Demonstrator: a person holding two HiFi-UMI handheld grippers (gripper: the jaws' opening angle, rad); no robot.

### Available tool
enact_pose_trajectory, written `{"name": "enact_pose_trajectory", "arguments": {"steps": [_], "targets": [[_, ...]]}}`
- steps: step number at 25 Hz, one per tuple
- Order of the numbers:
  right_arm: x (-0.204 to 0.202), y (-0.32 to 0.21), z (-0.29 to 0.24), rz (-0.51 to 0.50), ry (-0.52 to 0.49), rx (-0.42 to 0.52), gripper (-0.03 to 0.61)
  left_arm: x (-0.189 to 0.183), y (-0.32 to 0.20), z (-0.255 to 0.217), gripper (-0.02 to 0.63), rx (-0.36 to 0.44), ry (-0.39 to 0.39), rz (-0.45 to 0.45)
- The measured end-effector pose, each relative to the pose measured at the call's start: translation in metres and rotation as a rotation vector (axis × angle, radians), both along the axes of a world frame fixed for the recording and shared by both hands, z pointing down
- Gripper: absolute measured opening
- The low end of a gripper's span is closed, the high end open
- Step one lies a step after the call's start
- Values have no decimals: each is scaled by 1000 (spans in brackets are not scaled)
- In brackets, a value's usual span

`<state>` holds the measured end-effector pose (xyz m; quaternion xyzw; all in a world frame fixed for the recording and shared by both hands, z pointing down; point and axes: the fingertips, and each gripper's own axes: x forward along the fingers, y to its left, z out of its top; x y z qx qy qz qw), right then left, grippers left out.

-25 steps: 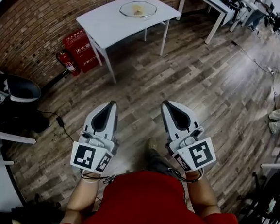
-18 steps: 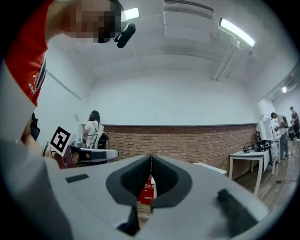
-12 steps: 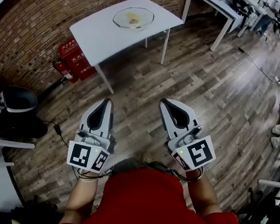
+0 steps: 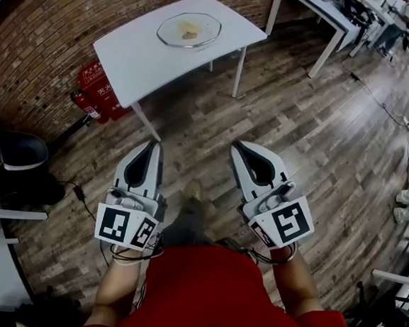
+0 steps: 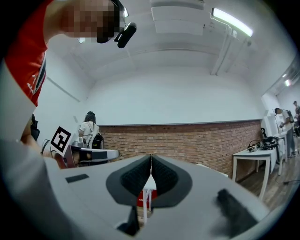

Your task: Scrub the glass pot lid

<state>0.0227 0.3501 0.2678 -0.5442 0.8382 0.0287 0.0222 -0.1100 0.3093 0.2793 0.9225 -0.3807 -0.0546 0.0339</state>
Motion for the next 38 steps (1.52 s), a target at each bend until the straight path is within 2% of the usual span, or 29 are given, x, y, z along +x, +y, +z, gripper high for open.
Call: {"name": "enact_pose_trajectory", "arguments": {"steps": [8, 20, 25, 33, 38], "targets": [[23, -78, 5, 5, 21, 1, 29, 29, -78, 6, 17, 23, -9, 14], [51, -264, -7, 0, 13, 7, 29, 58, -269, 3, 17, 16, -7, 4], [62, -326, -3, 12, 26, -2, 29, 61, -335, 0, 17, 17, -2, 3], [91, -394, 2, -6, 38, -8, 29, 85, -401, 9, 17, -7, -22, -15], [112, -446, 10, -74, 56, -3, 29, 109, -447, 17, 17, -11, -23, -75]]}}
